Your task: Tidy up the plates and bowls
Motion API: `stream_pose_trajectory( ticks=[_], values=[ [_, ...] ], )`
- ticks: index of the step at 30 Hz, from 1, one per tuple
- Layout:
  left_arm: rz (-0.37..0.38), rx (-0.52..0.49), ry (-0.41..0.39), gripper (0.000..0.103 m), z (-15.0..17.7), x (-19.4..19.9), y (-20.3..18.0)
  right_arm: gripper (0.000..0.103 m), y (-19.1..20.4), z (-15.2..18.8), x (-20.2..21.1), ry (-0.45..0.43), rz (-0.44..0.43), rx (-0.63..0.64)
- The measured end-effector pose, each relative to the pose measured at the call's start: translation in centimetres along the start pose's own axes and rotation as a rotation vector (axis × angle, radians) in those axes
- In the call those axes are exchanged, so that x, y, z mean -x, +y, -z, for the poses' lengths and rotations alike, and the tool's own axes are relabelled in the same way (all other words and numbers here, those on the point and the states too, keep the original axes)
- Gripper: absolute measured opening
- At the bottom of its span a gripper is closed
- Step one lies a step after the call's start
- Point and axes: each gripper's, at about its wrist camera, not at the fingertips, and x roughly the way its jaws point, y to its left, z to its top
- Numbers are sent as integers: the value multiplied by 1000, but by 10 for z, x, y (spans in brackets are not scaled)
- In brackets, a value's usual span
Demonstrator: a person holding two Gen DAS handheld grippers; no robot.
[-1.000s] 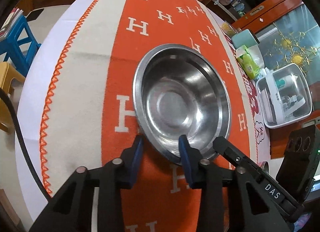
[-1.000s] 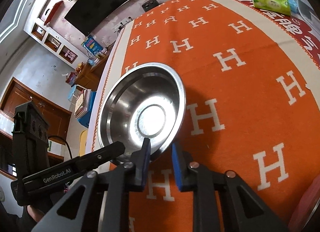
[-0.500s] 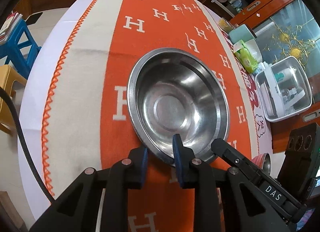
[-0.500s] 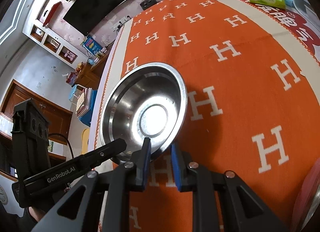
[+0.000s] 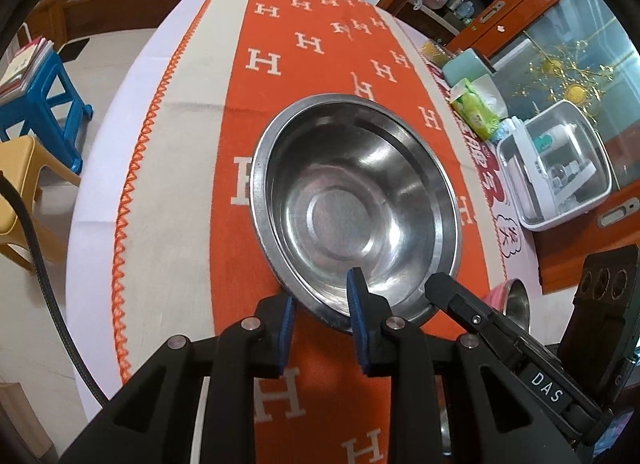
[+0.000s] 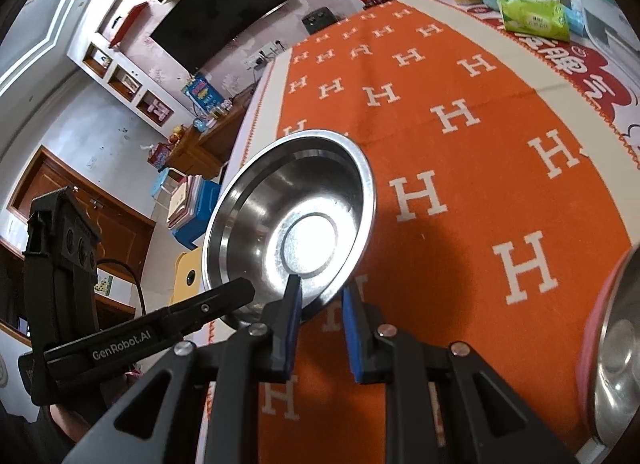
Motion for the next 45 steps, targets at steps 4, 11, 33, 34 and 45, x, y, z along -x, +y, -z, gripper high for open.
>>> stream_pose_trajectory(
  ticks=[4,11,33,34,45],
  values=[
    [3,-10,-19,23,13,18,-9,19,5,8,17,-20,-7,22],
    [25,-39,-66,24,38,50,-21,19,15,24,52,-71,-24,82],
    [107,-154,-142,26,149,135,-66,19,21,106,157,-217,-24,158],
    [109,-156,-141,26,153,137,-68,19,20,110,162,-219,-21,160],
    [124,-189,-99,26,219,154,-85,19,8,164,199,-209,-5,138]
  ],
)
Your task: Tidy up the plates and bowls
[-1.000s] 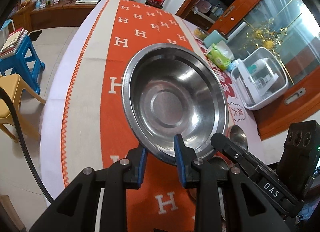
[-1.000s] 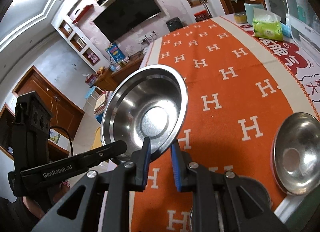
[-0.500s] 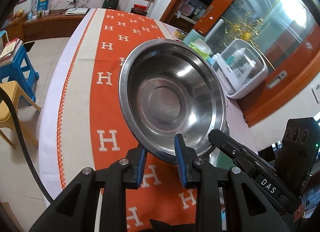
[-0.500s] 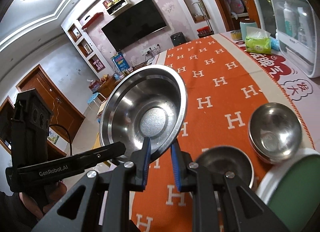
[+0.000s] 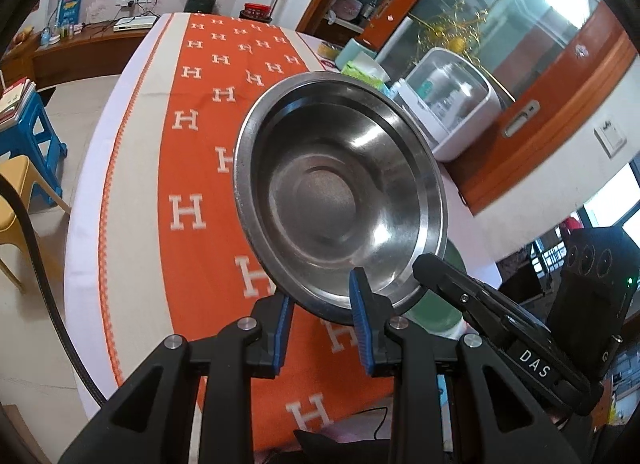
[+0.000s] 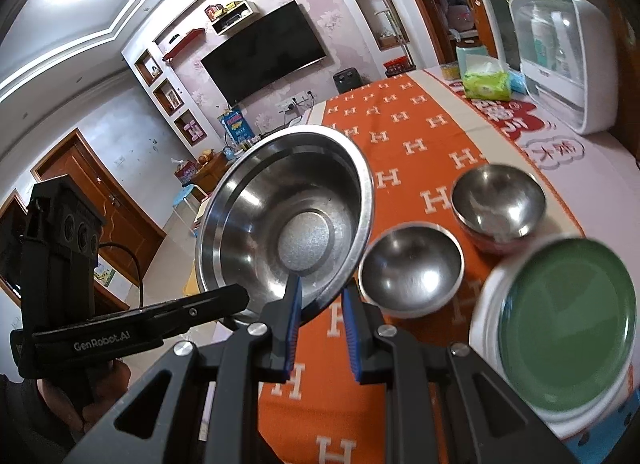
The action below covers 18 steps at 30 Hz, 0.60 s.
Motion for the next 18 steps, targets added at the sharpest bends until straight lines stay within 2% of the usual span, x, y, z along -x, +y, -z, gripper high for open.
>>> stream_pose_trajectory(
  ticks=[7,11,18],
  values=[
    [-5,8,41,27,37,3,-6,19,1,35,18,38,12,-9],
    [6,32,99,27,62,-6,-7,19,-5,56,24,80,33,-38],
    [25,33,199,28,85,-33,-13,19,-26,86,30,137,87,-107]
  ],
)
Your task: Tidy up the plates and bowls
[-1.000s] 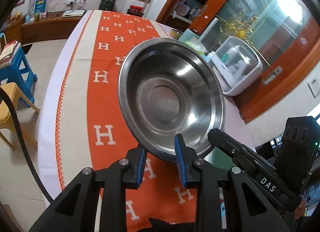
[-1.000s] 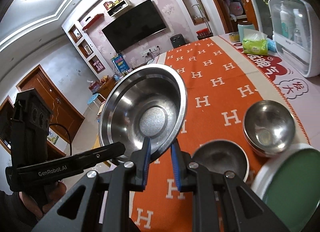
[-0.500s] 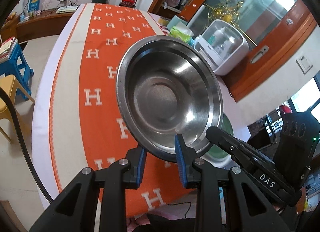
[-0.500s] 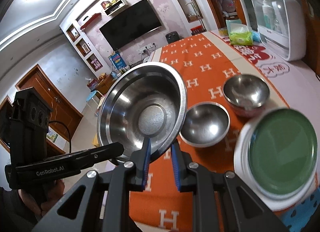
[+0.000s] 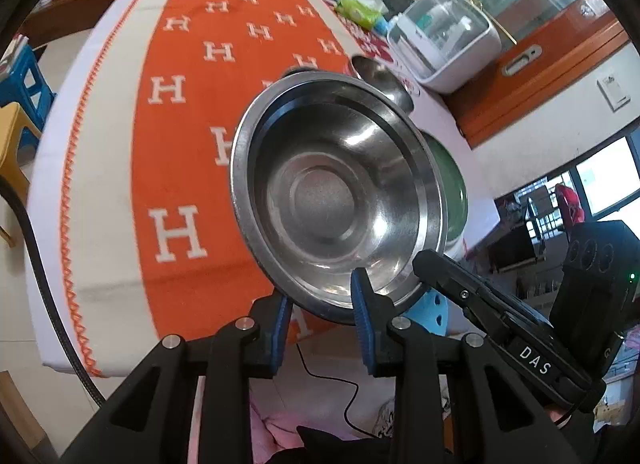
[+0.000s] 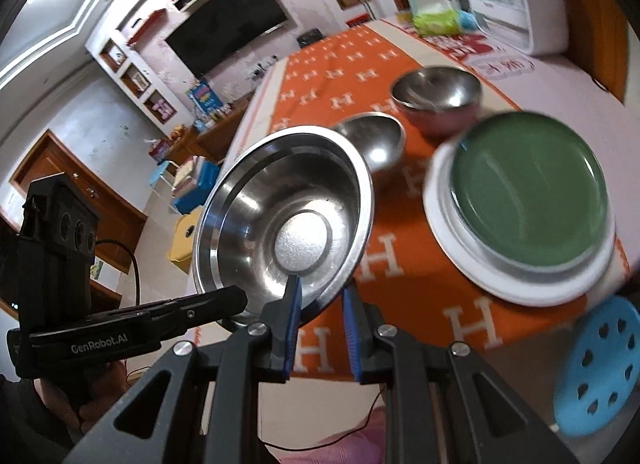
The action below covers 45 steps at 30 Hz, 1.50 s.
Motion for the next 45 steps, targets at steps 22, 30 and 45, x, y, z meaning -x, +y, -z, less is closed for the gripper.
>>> stream_pose_trajectory(
  ticks=[22,30,45],
  values=[
    [-25,0,200,31,-17,-66,7,20,-32,9,-37,134,92,-106],
    [-31,-30,224,32,-24,-70,6,23,-33,3,-40,165,99,-94],
    [-32,-128,207,47,-37,-45,1,32,-36,-7,-26,204,106,-11]
  ],
)
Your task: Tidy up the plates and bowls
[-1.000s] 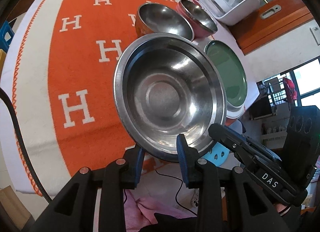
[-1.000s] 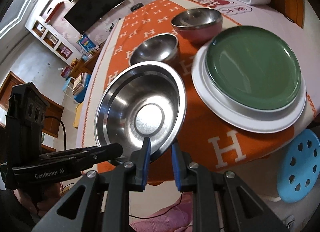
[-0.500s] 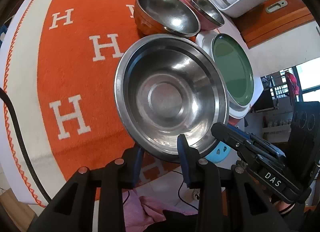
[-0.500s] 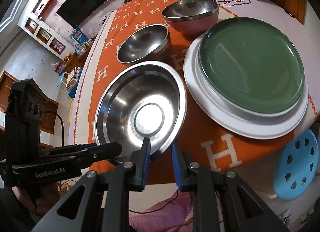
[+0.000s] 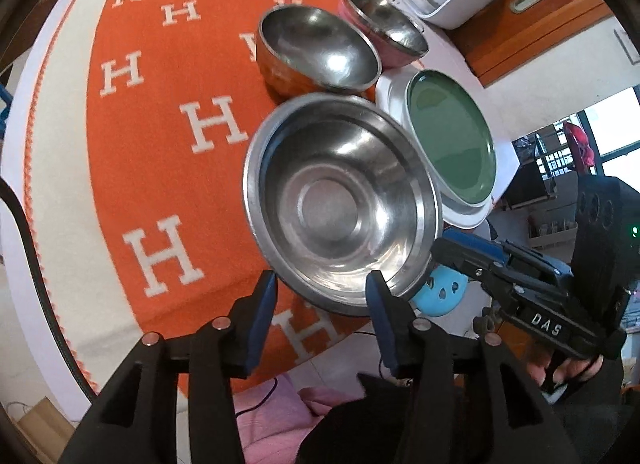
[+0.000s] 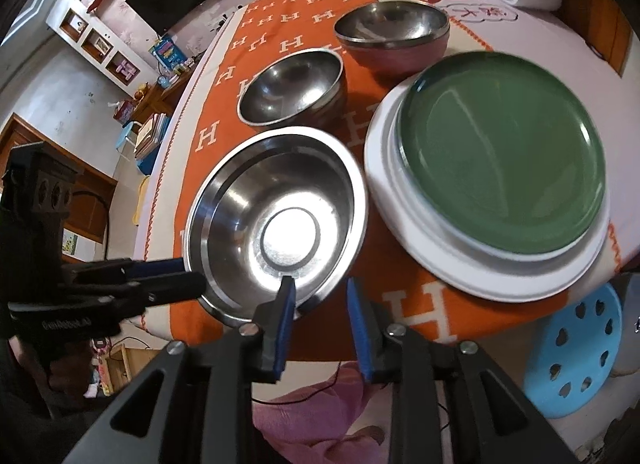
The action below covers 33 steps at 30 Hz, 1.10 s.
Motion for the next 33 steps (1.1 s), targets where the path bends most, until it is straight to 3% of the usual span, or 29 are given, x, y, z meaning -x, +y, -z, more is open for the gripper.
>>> stream_pose_trajectory(
  ticks=[8,12,18,26,33],
  values=[
    [25,-117,-115,59,-27,41,-9,39,-12,-20,22,-54,18,5],
    [24,-166,-173,60,-43,53,-16,43,-16,-33,33,-122,20,-1],
    [3,-149,-246,60,-64,64,-17,43,-16,-52,48,-223,39,5],
    [-43,-121,-331,69,-85,78,-21,44,-16,-68,59,-347,110,30],
    [-71,-126,-369,70,-101,83,-33,44,-20,-74,64,-429,159,69]
  ],
)
